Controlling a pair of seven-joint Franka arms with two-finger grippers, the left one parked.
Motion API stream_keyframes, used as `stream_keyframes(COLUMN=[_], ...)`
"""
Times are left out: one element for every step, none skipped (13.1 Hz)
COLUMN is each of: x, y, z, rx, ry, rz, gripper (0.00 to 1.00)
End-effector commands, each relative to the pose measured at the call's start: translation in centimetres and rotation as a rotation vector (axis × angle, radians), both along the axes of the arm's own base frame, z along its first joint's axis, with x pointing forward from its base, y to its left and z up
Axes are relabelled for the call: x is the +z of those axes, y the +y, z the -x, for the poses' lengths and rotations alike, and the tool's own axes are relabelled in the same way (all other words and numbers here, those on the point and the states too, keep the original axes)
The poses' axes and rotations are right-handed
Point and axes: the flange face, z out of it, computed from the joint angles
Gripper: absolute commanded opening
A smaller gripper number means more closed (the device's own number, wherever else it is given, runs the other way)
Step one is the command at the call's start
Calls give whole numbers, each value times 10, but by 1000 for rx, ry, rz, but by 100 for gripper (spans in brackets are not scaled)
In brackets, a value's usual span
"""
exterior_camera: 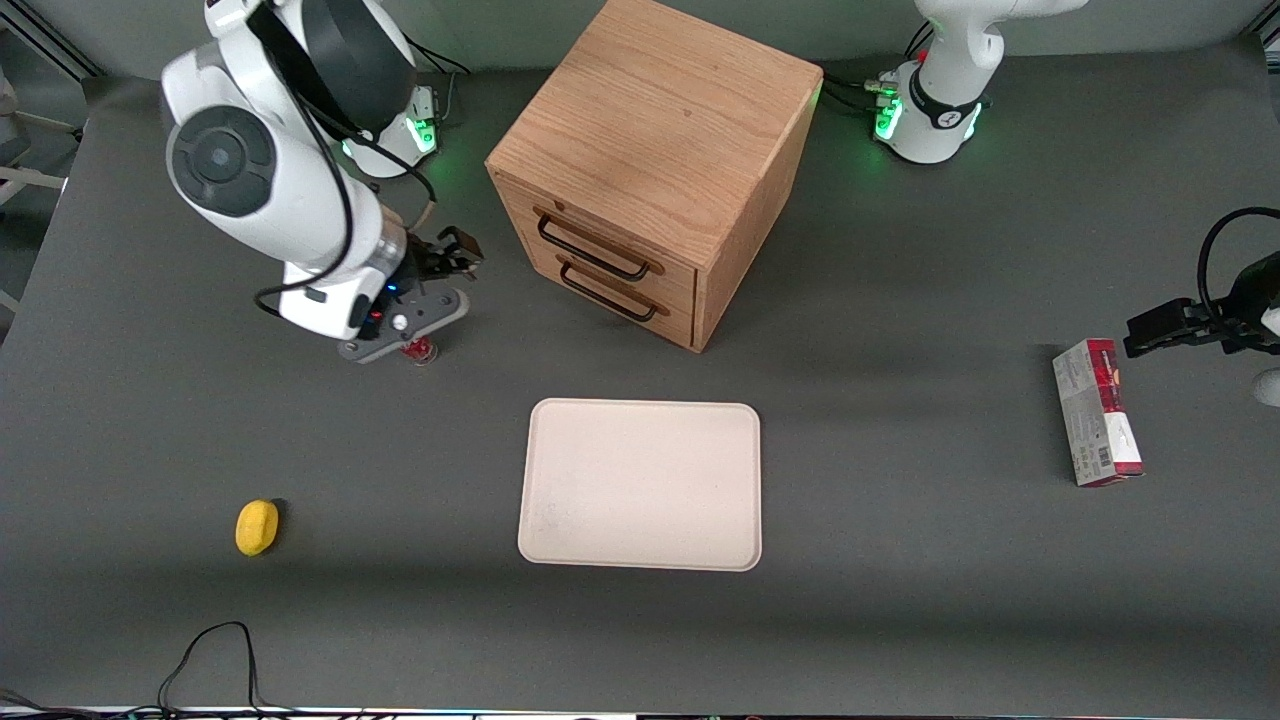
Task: Open upper drawer
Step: 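Move the right gripper toward the upper drawer's black handle, then close the right gripper around the upper drawer's black handle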
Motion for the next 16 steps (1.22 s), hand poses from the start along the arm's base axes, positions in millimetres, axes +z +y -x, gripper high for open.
stream_keyframes(x=[-13,-24,-33,-32,-35,-38,-41,-46,-50,-58,-62,-65,-67,-71,-74,-81], y=[43,56,73,89,109,117,120,130,135,134,134,134,134,133,134,133], z=[0,3,9,15,29,35,39,48,52,55,56,57,57,58,58,60], rx=[87,127,163,197,251,276,283,314,365,379,381,384,397,406,409,410], ry=[5,18,22,-10,-39,-46,-39,-34,-28,-15,-6,-1,0,5,-1,10], rz=[-54,-61,-74,-77,-47,-29,-26,-24,-27,-21,-18,-17,-19,-18,-21,-16], gripper=[100,100,100,100,98,94,94,95,97,100,100,100,100,100,100,100])
